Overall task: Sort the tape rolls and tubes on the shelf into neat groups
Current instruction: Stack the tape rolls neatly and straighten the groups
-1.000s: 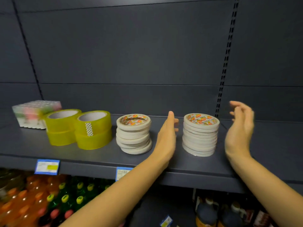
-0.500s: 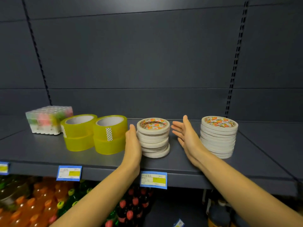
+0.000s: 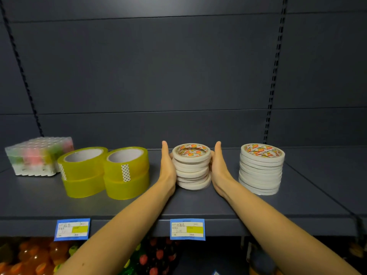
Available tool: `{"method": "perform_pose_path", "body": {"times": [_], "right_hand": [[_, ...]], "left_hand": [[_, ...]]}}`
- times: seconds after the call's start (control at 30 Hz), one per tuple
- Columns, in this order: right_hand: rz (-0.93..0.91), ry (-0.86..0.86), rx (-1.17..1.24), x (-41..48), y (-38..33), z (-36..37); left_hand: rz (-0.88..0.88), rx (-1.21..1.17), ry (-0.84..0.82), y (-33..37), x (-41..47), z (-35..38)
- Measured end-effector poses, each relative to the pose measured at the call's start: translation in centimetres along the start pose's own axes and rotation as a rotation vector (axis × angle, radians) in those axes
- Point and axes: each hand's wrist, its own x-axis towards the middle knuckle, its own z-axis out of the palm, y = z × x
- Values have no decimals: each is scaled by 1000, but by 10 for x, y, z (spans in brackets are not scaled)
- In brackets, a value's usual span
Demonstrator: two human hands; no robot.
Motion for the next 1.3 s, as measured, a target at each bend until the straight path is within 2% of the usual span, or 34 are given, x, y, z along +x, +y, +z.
{"method": "perform_pose_path", "body": {"times": [0.13,0.33,0.5,0.67,0.87,1.07,1.3], "right_hand": [[62,-42,-3,8,4,1],[51,66,18,14,7,3],[-1,85,74,18,10,2],[-14,102,18,20,10,11],[15,97,22,17,9,14],[34,198,-53,16,10,16],[36,160,-35,12,9,15]], "left_hand": [[-5,-56,-58,-5,13,4],[-13,-75,-121,-11,25,6],[84,-69,-180,-14,31,4],[161,-86,-120,-11,31,4],[128,-46,-134,-10,32,4],[127,-18,-98,-11,29,5],[102,-21,-72,-11,30,4]]}}
